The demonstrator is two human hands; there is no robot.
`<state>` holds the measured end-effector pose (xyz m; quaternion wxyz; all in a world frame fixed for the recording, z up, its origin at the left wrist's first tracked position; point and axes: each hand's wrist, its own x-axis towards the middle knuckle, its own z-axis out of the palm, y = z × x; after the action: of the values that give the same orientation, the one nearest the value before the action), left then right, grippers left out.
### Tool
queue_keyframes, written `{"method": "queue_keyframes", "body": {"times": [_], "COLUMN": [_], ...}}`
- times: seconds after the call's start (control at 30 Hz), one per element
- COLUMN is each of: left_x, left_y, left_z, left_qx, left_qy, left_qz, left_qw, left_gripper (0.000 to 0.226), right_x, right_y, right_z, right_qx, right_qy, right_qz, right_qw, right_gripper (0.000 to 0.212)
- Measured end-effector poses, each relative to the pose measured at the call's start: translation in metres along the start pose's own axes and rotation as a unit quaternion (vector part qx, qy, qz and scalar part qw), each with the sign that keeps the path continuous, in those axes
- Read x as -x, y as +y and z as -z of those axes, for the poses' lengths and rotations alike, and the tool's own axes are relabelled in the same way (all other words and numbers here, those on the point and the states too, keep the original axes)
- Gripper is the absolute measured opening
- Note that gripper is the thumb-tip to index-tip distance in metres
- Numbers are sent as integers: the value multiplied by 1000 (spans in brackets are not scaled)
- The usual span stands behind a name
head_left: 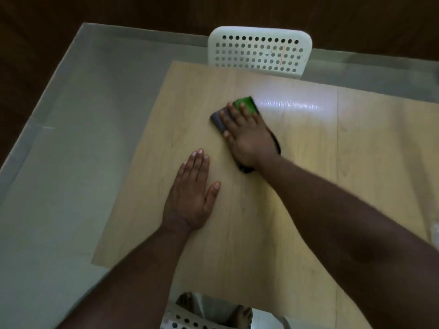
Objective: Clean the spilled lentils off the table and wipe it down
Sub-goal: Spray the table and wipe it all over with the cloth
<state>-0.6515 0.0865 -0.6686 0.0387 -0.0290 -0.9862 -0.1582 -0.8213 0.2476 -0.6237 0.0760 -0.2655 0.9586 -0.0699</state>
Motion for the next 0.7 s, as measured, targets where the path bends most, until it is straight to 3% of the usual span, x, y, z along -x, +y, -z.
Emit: {"method": "queue_keyframes", "body": {"times": [0.1, 0.2, 0.33, 0.47, 0.6, 0.7], "left_x": [-1, -1, -1, -2, 1, 8], "left_y": [-1, -1, 1, -1, 0, 4], "left_z": [1, 2, 1, -1, 0, 5], "left_qx": [11, 6, 1, -9, -3, 5], "left_qy": [3, -2, -5, -6, -2, -9], "left_qz": [3, 2, 8, 0, 1, 0], "left_qw": [1000, 1000, 1000, 1000, 1000, 1000], "left_gripper": [75, 75, 78, 78, 76, 74], "right_x": [70, 130, 131, 98, 119, 184], "right_y": [-13, 18, 69, 41, -18, -51], "right_z": [-9, -11, -1, -6, -27, -38], "right_qx": [-1, 10, 8, -6, -15, -31], "right_qy": [-37, -64, -29, 6, -8, -19], "right_qz": [78, 137, 65, -27, -14, 17], "right_qw": [996, 988, 997, 1000, 1000, 999], "right_gripper": [61, 59, 59, 60, 63, 62]}}
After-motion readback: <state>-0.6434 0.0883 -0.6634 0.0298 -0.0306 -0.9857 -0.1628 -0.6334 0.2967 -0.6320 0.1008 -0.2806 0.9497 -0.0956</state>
